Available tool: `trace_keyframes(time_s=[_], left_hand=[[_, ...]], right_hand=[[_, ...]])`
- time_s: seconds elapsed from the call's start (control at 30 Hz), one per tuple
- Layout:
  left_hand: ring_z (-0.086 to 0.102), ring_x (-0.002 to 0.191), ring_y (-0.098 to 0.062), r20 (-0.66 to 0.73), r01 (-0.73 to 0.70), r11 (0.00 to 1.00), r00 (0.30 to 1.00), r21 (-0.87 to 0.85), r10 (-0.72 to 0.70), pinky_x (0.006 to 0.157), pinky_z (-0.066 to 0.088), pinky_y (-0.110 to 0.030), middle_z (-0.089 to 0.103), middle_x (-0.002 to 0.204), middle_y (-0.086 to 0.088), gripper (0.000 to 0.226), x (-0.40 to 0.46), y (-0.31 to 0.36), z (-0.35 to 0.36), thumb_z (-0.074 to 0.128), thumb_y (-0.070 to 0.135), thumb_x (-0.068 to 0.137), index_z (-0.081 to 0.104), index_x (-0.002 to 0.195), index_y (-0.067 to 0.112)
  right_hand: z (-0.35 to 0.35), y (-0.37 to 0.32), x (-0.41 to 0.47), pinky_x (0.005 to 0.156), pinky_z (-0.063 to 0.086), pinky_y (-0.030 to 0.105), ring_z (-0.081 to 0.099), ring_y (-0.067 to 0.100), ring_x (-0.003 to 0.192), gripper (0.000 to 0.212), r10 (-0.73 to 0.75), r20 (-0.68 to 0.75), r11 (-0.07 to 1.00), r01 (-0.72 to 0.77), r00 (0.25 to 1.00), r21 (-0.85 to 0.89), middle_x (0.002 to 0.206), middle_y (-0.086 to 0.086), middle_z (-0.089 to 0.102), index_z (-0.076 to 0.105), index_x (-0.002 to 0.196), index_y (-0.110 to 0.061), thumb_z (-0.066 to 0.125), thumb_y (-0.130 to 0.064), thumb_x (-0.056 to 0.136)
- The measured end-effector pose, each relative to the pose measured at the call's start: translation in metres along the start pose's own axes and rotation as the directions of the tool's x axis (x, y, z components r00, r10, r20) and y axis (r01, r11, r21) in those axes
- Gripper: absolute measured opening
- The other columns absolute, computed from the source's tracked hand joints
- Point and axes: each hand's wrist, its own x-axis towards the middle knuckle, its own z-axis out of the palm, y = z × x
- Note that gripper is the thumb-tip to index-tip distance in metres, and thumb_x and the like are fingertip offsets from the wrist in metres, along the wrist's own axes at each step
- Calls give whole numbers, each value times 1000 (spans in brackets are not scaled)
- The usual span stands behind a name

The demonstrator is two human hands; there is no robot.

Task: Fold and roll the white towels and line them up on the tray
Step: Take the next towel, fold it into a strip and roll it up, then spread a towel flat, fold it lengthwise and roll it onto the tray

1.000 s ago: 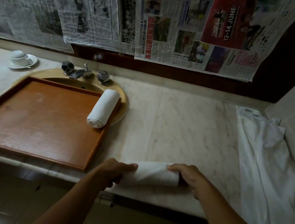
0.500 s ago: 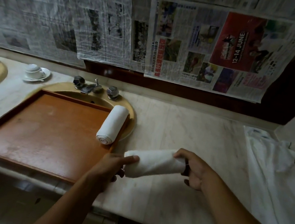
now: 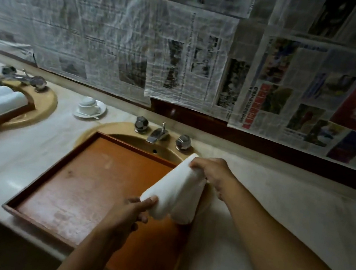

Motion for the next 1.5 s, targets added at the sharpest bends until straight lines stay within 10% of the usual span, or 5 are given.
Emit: trace_keyframes(time_s=[0.33, 0.63, 0.93, 1.17, 1.5], left_hand=[[70, 70, -31, 73, 226, 974, 972, -30, -224, 65, 59, -41, 72, 82, -14, 50, 69, -10, -8, 70, 43, 88, 64, 107, -2], [72, 87, -33, -13, 240, 961, 971, 135, -240, 80, 61, -50, 73, 97, -16, 48, 88, -17, 3, 69, 49, 88, 69, 102, 3], [54, 56, -12, 128, -66, 836, 992, 545, -6, 50, 41, -19, 58, 67, -1, 44, 90, 1, -9, 54, 52, 97, 61, 78, 12], [58, 58, -5, 361, -148, 720, 920, 678, -151, 55, 45, -19, 65, 72, 3, 46, 123, 41, -36, 67, 57, 87, 70, 83, 11], [65, 83, -10, 470, -565, 261, 812, 783, 347, 78, 59, -38, 70, 96, 2, 39, 150, 118, 79, 54, 55, 95, 67, 106, 19]], right_hand=[[71, -9, 89, 103, 42, 53, 50, 31, 124, 81, 25, -14, 877, -28, 1000, -479, 139, 6, 52, 49, 139, -27, 52, -69, 70], [69, 4, 115, 109, 22, 50, 28, 31, 139, 53, 4, 39, 569, 30, 999, -822, 147, 6, 45, 47, 139, -29, 39, -60, 97], [69, 15, 111, 117, 8, 56, 23, 31, 145, 54, 74, 79, 553, 25, 994, -833, 156, 7, 36, 32, 151, -35, 22, -57, 102], [63, 9, 112, 111, 23, 49, 41, 28, 134, 61, 13, 18, 678, 5, 1000, -735, 145, 2, 49, 48, 140, -29, 40, -67, 93], [-74, 10, 63, 88, 47, 37, 58, 21, 99, 42, -19, -72, 706, -38, 997, -707, 115, 1, 63, 64, 114, -22, 50, -56, 95]])
